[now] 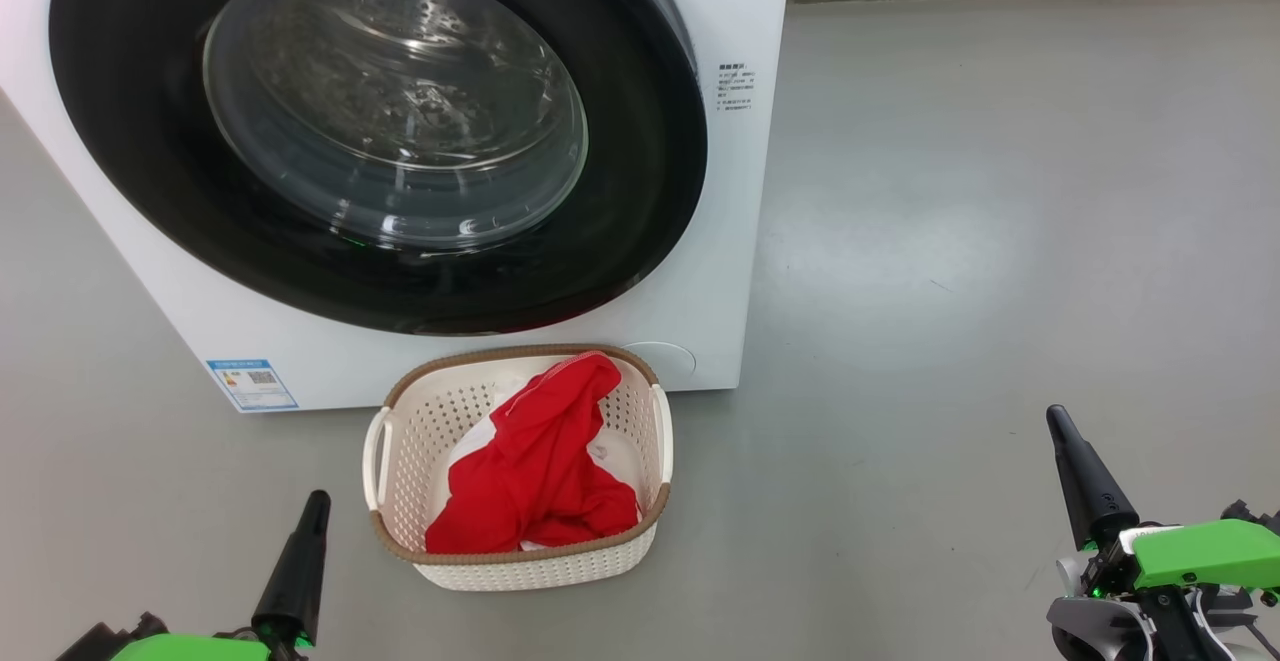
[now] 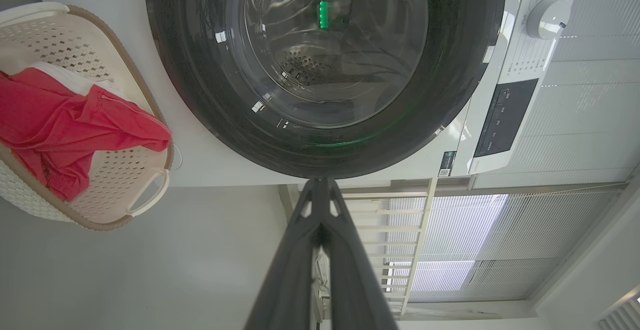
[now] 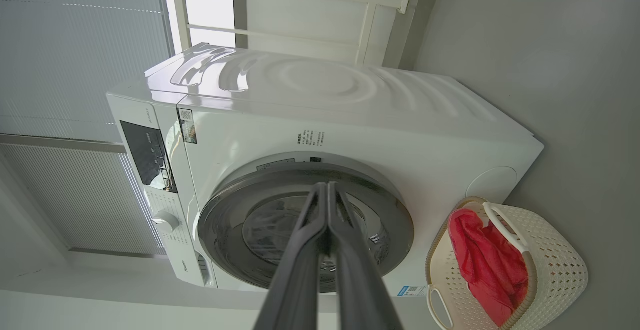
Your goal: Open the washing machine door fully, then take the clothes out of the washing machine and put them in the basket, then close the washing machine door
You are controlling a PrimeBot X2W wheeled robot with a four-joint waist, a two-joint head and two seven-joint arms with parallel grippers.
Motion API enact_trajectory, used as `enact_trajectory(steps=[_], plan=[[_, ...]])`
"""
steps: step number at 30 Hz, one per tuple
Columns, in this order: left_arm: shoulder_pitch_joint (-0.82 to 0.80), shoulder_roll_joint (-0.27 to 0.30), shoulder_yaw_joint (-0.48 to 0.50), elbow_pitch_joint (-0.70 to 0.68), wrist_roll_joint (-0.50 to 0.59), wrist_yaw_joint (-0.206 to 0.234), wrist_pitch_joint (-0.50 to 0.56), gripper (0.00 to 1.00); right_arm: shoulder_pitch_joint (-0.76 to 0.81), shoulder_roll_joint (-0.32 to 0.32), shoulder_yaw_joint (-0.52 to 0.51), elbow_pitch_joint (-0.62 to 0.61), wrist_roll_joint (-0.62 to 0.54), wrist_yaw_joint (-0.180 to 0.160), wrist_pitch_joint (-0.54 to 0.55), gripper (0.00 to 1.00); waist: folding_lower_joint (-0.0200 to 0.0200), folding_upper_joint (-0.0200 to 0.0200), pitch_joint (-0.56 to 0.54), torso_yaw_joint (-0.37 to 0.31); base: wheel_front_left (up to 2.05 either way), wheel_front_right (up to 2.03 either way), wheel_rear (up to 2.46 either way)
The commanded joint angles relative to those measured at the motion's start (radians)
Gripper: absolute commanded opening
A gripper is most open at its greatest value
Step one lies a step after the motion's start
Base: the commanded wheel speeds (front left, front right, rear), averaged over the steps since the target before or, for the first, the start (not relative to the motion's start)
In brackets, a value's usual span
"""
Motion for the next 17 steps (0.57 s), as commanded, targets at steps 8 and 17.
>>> enact_trajectory(steps=[8, 17], plan=[[-0.044, 0.008, 0.036, -0.019, -0.006, -0.007, 0.004, 0.0, -0.044, -0.017, 0.014, -0.026, 0.002, 0.001, 0.006, 0.0, 0.0, 0.0, 0.0, 0.0, 0.0, 0.0, 0.0], [-0.044, 0.008, 0.036, -0.019, -0.006, -0.007, 0.004, 0.0, -0.044, -0.017, 0.014, -0.026, 0.002, 0.001, 0.006, 0.0, 0.0, 0.0, 0.0, 0.0, 0.0, 0.0, 0.0]])
